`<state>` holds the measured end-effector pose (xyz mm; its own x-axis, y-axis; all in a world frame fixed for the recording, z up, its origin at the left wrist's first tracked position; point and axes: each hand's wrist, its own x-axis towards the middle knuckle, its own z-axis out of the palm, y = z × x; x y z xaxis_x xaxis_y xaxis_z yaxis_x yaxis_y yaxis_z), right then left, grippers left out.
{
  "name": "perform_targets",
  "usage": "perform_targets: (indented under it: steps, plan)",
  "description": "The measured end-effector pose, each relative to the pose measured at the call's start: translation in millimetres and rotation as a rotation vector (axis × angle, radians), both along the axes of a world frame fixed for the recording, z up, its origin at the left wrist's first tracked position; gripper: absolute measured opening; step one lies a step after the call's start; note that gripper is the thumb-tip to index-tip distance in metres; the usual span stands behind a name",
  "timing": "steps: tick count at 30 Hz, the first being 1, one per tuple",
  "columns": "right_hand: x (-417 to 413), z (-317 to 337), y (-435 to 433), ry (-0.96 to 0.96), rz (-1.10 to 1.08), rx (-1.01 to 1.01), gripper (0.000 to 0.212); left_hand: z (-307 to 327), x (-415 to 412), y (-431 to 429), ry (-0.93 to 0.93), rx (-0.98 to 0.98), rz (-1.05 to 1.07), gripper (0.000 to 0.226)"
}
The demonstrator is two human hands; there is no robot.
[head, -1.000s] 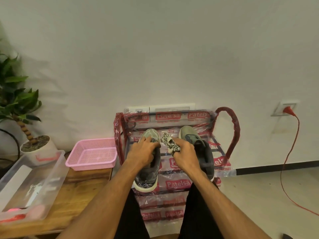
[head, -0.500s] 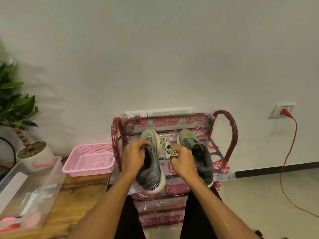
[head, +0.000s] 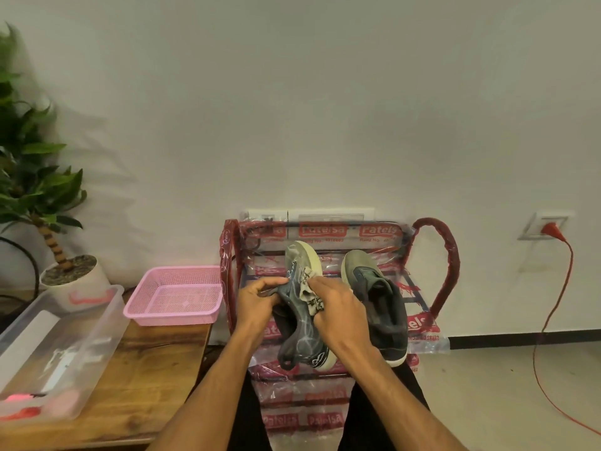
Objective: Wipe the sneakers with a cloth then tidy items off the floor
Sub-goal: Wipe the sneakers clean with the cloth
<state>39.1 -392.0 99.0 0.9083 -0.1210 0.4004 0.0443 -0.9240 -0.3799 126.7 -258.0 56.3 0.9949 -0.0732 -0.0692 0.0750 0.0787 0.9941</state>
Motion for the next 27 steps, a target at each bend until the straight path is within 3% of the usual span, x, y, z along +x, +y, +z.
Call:
perform_targets:
  steps: [5,9,11,14,17,21,23,27]
  plan:
    - [12.6,-18.5,-1.3,-0.079,0.010,-0.237,0.056,-0.7,7.2,7.6,-0.054,0.124,0.017,0.036]
    - [24.3,-27.6,-2.0,-0.047,0.146,-0.297,0.062,-4.5,12.9,23.0,-0.193,0.425,0.070,0.054]
    - [25.6,-29.3,2.6,0.002,0.159,-0.278,0.070,-3.8,7.8,32.7,-0.194,0.597,0.065,0.054]
    - [26.0,-28.0,15.1,0.008,0.155,-0.270,0.066,-3.1,-3.6,39.1,-0.213,0.736,0.061,0.050]
    - [26.8,-25.5,25.6,0.037,0.157,-0.252,0.059,5.7,-21.6,37.8,-0.377,0.859,0.130,0.040]
    - [24.2,-33.0,25.7,0.056,0.106,-0.219,0.056,9.2,-50.9,27.9,-0.705,1.003,-0.005,0.022]
    - [21.6,-30.2,22.8,0.055,0.118,-0.197,0.057,3.1,-59.6,24.8,-0.750,1.077,-0.061,0.033]
    - [26.2,-8.7,9.6,0.104,0.183,-0.153,0.061,-4.7,-73.0,23.3,-0.613,1.326,-0.205,0.072]
